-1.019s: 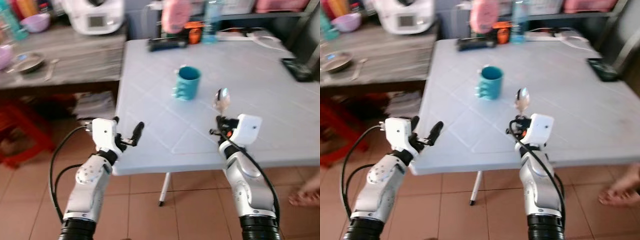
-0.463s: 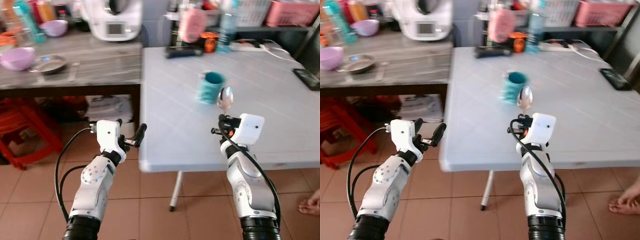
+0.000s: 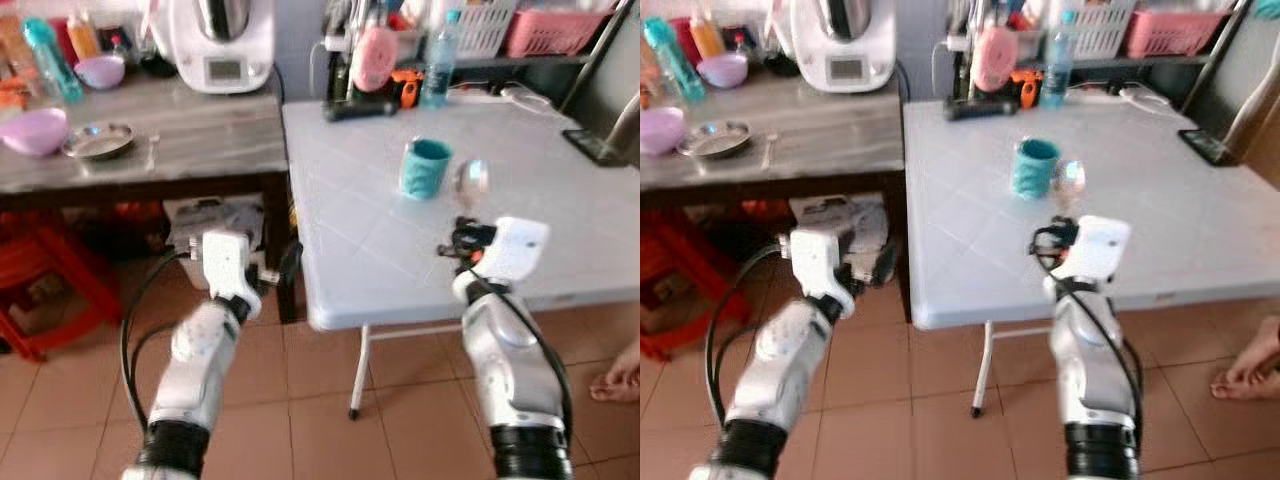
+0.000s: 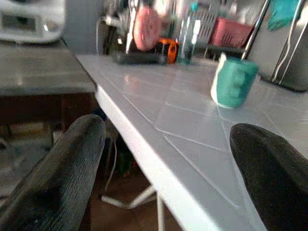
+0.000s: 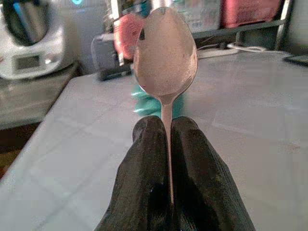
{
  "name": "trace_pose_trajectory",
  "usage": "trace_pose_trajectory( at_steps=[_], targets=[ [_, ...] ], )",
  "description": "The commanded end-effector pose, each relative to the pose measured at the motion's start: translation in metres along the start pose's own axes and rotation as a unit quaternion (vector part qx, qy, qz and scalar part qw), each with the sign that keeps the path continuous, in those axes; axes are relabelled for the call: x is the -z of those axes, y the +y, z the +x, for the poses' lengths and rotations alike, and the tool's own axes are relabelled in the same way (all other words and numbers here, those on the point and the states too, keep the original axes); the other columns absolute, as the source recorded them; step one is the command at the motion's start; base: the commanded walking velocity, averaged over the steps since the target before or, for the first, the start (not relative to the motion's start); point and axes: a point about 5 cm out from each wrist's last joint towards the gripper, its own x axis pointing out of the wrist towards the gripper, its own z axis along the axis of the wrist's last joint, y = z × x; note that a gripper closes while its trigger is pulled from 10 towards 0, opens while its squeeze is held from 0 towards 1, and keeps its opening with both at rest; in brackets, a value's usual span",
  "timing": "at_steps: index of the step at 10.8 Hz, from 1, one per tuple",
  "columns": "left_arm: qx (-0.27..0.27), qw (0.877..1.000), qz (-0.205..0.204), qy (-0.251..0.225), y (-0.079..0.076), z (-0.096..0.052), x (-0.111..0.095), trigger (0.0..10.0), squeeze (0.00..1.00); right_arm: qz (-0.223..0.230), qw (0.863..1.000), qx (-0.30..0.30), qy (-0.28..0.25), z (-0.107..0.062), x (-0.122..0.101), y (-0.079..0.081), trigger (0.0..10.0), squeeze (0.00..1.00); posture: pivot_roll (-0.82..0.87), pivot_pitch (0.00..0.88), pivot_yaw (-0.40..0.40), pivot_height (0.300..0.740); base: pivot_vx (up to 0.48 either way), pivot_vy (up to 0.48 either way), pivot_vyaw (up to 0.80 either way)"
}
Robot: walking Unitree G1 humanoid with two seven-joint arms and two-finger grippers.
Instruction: Setting the table
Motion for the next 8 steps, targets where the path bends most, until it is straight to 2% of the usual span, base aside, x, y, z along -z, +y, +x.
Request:
trace_pose_trajectory(
  at_steps=[1, 8],
  targets=[
    [-0.009, 1.000, 0.008, 0.001, 0.0065, -0.0020, -0.0007, 10.0, 0.00, 0.008, 1.000, -0.013, -0.014, 0.0022, -0.0058, 0.0098, 10.0, 0.00, 0.04, 0.000, 0.029, 0.740, 0.000, 0.386, 0.00],
    [-0.009, 1.000, 0.018, 0.002, 0.0057, -0.0008, 0.0016, 10.0, 0.00, 0.007, 1.000, -0.007, -0.020, -0.0019, -0.0054, 0.0074, 10.0, 0.00, 0.03, 0.000, 0.031, 0.740, 0.000, 0.391, 0.00]
  ],
)
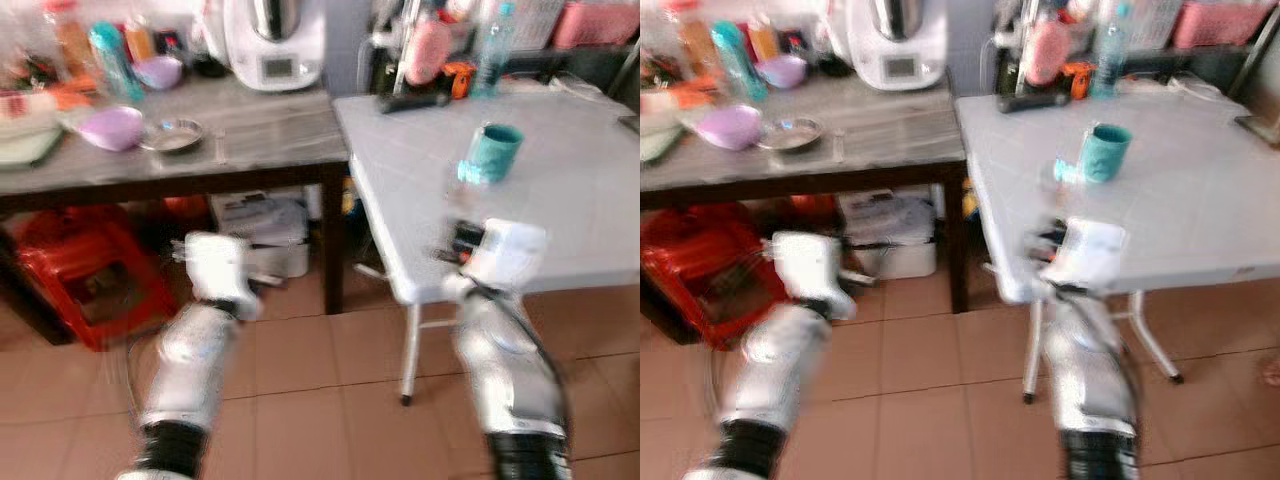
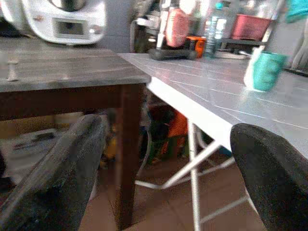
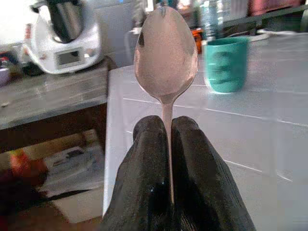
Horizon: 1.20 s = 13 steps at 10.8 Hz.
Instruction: Setting the table
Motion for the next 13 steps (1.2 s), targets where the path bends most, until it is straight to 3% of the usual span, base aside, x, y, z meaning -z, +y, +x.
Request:
trace_pose_trajectory(
  at_steps=[1, 8, 10, 12, 13],
  targets=[
    [-0.014, 1.000, 0.015, -0.002, 0.011, -0.002, -0.004, 10.0, 0.00, 0.009, 1.000, -0.015, -0.017, 0.002, -0.007, 0.011, 10.0, 0.00, 0.03, 0.000, 0.031, 0.740, 0.000, 0.394, 0.00],
    [-0.009, 1.000, 0.024, -0.006, 0.008, 0.002, -0.004, 10.0, 0.00, 0.008, 1.000, -0.017, -0.020, 0.002, -0.009, 0.012, 10.0, 0.00, 0.03, 0.000, 0.035, 0.740, 0.000, 0.424, 0.00],
    [-0.011, 1.000, 0.025, -0.004, 0.007, 0.002, -0.003, 10.0, 0.00, 0.006, 1.000, -0.018, -0.021, 0.002, -0.009, 0.011, 10.0, 0.00, 0.03, 0.000, 0.034, 0.740, 0.000, 0.459, 0.44],
    [-0.035, 0.998, 0.043, -0.007, 0.012, 0.000, -0.003, 10.0, 0.00, 0.003, 1.000, -0.017, -0.020, 0.000, -0.008, 0.010, 10.0, 0.00, 0.02, 0.000, 0.034, 0.740, 0.000, 0.000, 0.57],
    [-0.091, 0.994, 0.063, -0.017, 0.029, -0.003, -0.007, 10.0, 0.00, -0.015, 0.999, -0.020, -0.028, -0.001, -0.010, 0.008, 10.0, 0.00, 0.02, 0.000, 0.032, 0.740, 0.000, 0.000, 0.56]
  ],
)
